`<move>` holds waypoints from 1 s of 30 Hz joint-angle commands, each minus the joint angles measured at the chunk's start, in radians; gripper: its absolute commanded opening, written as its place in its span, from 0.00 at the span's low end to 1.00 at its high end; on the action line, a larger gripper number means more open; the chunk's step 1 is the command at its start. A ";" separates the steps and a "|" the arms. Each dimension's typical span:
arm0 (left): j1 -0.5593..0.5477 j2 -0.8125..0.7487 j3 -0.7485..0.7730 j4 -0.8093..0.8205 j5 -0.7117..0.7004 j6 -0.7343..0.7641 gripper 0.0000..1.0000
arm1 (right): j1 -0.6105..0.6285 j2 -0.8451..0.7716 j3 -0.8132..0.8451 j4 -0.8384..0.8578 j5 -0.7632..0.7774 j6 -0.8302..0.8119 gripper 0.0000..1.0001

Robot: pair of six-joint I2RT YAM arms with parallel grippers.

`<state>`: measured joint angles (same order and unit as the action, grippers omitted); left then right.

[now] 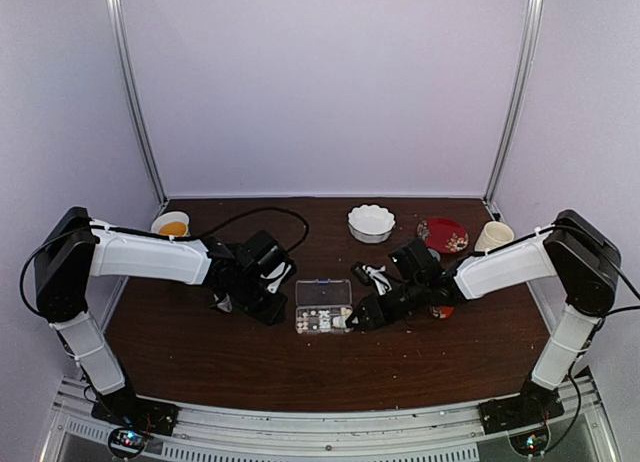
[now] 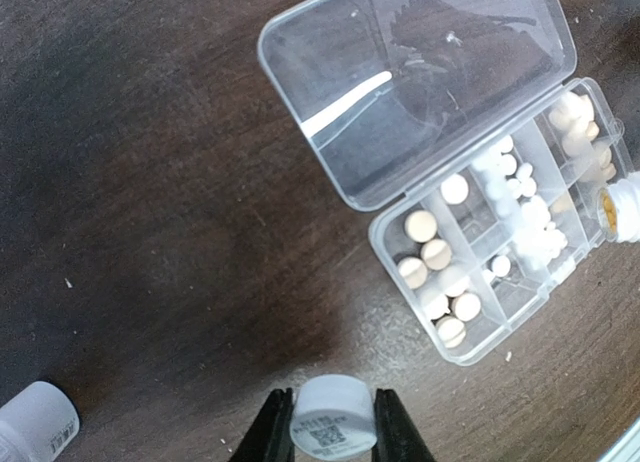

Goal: Sort the pills into containers
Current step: Pour the pill into the compartment of the pill container.

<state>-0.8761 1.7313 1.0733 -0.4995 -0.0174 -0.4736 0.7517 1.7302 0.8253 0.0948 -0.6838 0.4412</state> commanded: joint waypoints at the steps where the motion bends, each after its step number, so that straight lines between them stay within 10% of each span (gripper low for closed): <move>1: 0.007 0.008 0.006 0.003 -0.013 -0.002 0.06 | 0.008 0.027 0.069 -0.144 0.063 -0.072 0.00; 20: 0.006 0.008 0.015 0.001 -0.010 0.001 0.08 | 0.003 -0.044 0.026 -0.065 0.042 -0.048 0.00; 30: 0.005 -0.009 0.015 0.015 0.009 -0.008 0.50 | 0.001 -0.040 0.017 -0.050 0.047 -0.043 0.00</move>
<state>-0.8761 1.7340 1.0733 -0.5030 -0.0204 -0.4782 0.7559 1.7107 0.8574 0.0261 -0.6525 0.4000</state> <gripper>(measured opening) 0.461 0.270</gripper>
